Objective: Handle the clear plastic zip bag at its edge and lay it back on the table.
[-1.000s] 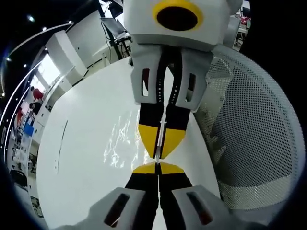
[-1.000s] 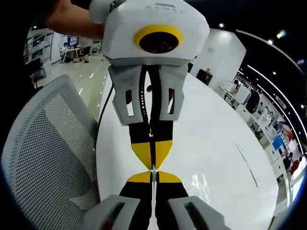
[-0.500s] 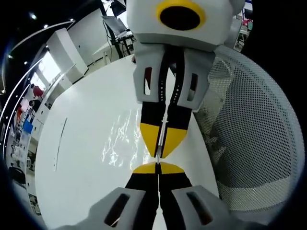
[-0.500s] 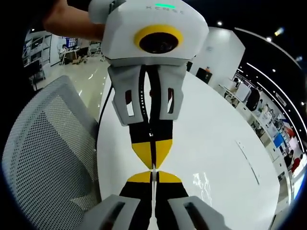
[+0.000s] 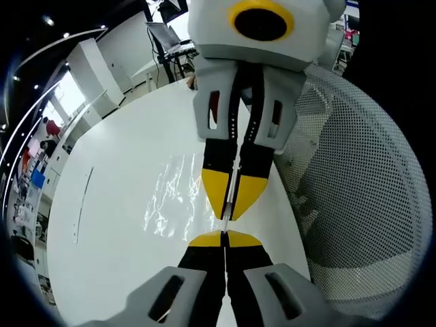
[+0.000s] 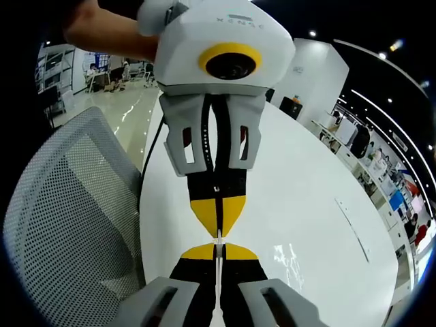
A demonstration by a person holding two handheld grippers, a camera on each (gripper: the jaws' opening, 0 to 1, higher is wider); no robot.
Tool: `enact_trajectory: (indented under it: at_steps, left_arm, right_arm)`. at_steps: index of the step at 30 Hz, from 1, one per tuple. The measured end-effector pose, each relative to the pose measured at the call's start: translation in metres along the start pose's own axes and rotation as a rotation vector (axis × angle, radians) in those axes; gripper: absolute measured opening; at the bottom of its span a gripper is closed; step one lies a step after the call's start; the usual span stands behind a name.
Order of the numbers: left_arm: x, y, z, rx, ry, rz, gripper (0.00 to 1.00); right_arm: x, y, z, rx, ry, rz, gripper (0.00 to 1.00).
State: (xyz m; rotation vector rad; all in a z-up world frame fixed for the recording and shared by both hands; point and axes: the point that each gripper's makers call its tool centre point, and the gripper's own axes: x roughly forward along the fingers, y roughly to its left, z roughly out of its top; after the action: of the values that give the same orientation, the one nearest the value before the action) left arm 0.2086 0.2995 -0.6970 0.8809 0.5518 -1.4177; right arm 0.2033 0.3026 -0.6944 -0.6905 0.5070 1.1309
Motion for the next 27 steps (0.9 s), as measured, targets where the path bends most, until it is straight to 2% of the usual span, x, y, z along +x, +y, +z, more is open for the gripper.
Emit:
enact_trajectory:
  at_steps: [18, 27]
  left_arm:
    - [0.0, -0.0005, -0.0012, -0.018, -0.006, -0.006, 0.0]
    - [-0.003, 0.0008, -0.0067, -0.023, -0.001, -0.007, 0.0]
  right_arm:
    - [-0.0015, 0.0008, -0.0006, 0.008, -0.011, 0.003, 0.0]
    - [-0.0051, -0.0004, -0.0049, 0.006, -0.011, 0.002, 0.0]
